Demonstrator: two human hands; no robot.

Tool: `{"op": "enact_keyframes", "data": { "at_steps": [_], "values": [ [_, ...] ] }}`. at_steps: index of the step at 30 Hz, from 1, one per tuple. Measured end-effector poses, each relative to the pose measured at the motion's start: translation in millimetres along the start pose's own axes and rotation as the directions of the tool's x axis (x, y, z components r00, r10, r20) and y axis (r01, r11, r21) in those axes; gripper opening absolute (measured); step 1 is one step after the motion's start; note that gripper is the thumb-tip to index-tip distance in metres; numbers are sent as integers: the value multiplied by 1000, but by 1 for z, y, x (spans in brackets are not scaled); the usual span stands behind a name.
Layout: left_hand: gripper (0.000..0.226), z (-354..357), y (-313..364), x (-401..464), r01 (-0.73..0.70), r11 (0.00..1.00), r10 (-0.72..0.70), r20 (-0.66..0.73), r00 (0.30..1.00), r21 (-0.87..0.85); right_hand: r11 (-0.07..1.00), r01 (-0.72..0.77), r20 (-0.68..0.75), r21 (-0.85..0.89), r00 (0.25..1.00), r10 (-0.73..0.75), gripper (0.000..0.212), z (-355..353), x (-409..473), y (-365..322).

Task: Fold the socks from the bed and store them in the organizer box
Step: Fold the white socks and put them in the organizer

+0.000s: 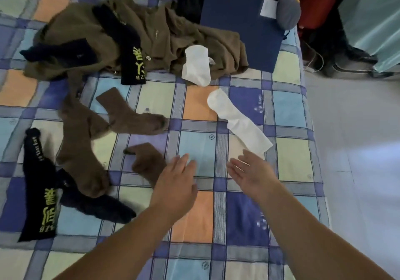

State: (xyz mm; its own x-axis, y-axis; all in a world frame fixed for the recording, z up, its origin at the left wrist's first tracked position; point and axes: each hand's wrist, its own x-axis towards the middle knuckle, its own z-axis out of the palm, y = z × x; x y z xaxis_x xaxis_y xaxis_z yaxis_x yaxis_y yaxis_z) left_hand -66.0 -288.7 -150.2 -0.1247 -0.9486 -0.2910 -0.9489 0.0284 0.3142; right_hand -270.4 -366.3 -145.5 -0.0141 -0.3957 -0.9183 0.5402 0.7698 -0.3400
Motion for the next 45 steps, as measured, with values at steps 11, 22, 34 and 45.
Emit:
{"op": "enact_keyframes", "data": {
  "at_steps": [11,22,34,45],
  "values": [
    [72,50,-50,78,-27,956,14,46,999,292,690,8,25,724,999,-38,33,52,70,-24],
    [71,62,-54,82,-51,959,63,-35,997,277,686,179,-143,705,984,-110,32,68,94,-37],
    [73,71,-58,83,-35,951,55,-58,997,307,832,545,10,107,836,-549,13,26,-25,-10],
    [72,72,-55,79,-22,960,45,-76,996,278,726,370,441,-580,891,-102,43,-87,-65,16]
  ]
}}
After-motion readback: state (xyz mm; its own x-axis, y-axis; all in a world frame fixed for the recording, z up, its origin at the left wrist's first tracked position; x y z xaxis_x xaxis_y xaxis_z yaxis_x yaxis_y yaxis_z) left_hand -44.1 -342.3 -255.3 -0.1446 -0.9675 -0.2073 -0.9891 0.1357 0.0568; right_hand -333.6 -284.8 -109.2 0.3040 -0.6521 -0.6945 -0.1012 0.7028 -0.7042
